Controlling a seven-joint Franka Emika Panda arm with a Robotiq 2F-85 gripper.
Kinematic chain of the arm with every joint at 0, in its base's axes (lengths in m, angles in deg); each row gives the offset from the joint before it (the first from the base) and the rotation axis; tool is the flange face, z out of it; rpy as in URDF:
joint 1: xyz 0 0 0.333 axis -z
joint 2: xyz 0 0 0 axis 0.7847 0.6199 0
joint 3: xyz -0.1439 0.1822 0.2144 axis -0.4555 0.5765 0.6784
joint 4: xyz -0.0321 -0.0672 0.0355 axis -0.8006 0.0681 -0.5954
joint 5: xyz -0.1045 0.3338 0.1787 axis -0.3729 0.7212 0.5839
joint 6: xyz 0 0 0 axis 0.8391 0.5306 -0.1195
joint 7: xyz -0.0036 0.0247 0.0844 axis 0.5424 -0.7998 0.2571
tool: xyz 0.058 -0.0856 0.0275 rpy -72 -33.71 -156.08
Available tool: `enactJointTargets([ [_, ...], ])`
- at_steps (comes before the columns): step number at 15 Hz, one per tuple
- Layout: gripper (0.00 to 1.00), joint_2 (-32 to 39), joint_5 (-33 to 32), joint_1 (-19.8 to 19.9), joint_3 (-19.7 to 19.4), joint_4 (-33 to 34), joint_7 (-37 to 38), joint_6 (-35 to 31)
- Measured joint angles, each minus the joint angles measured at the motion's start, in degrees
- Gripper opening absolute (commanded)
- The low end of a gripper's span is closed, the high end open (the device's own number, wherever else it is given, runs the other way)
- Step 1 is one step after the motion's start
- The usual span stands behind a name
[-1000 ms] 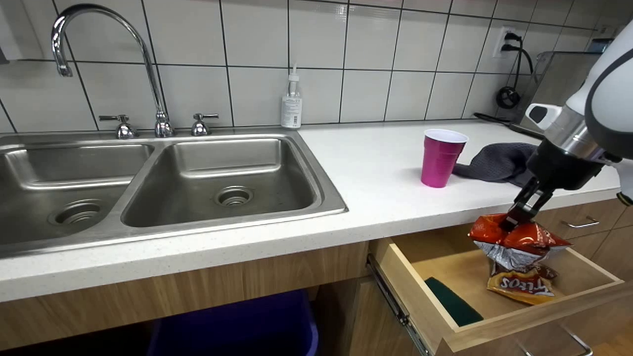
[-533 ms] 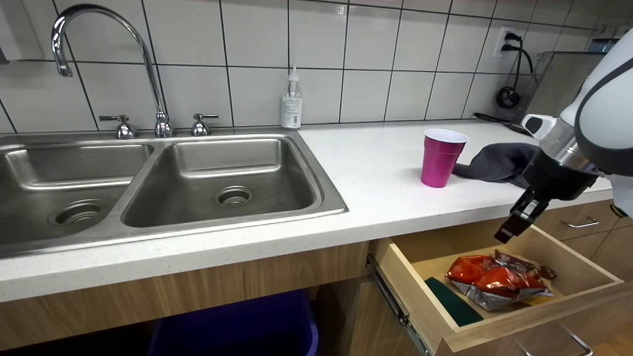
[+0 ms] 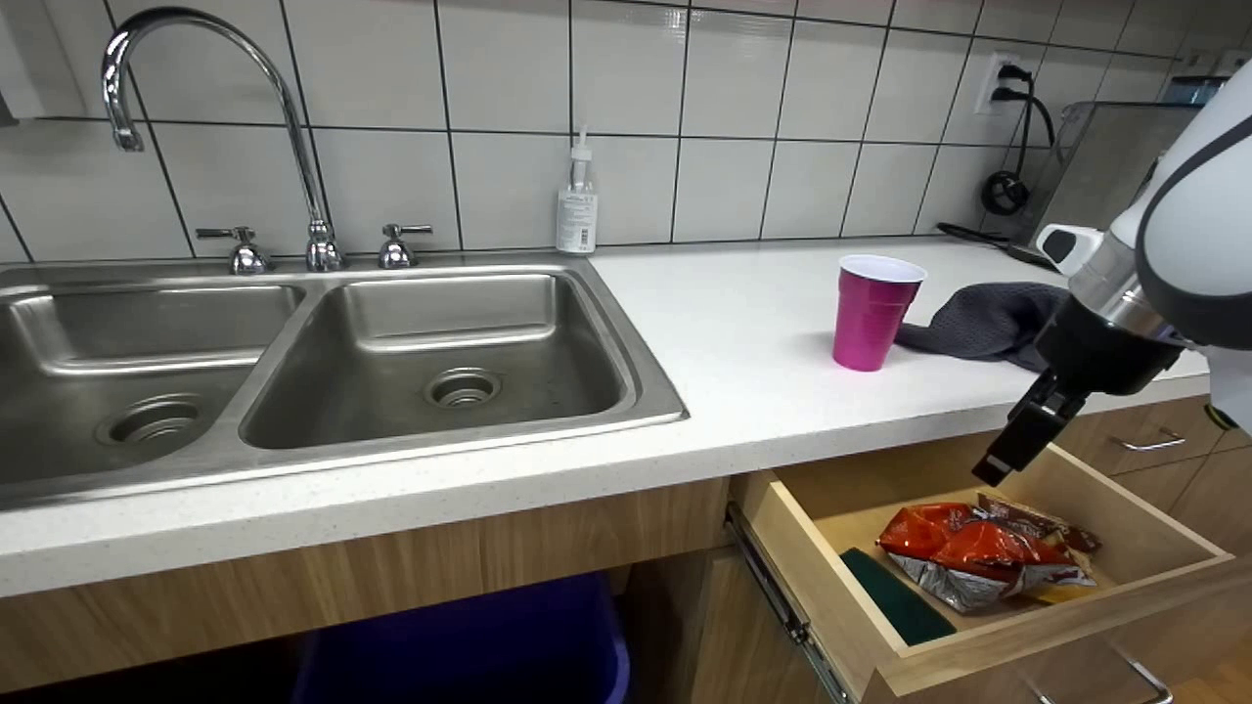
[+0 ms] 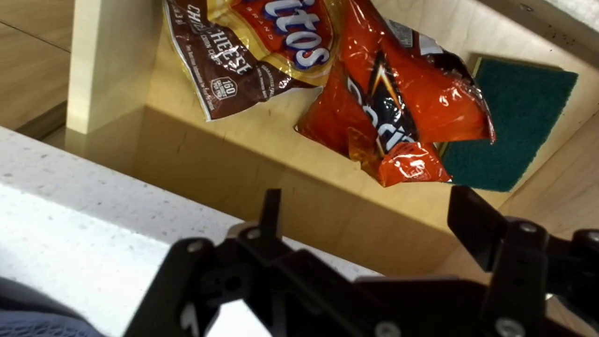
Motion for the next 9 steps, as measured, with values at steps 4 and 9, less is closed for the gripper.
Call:
enactJointTargets([
  [4, 1.0, 0.0, -2.4, 0.4, -2.0, 0.2, 4.7, 0.0],
  [9, 1.0, -0.9, -15.7, 4.1, -3.5, 0.3, 16.6, 3.5],
])
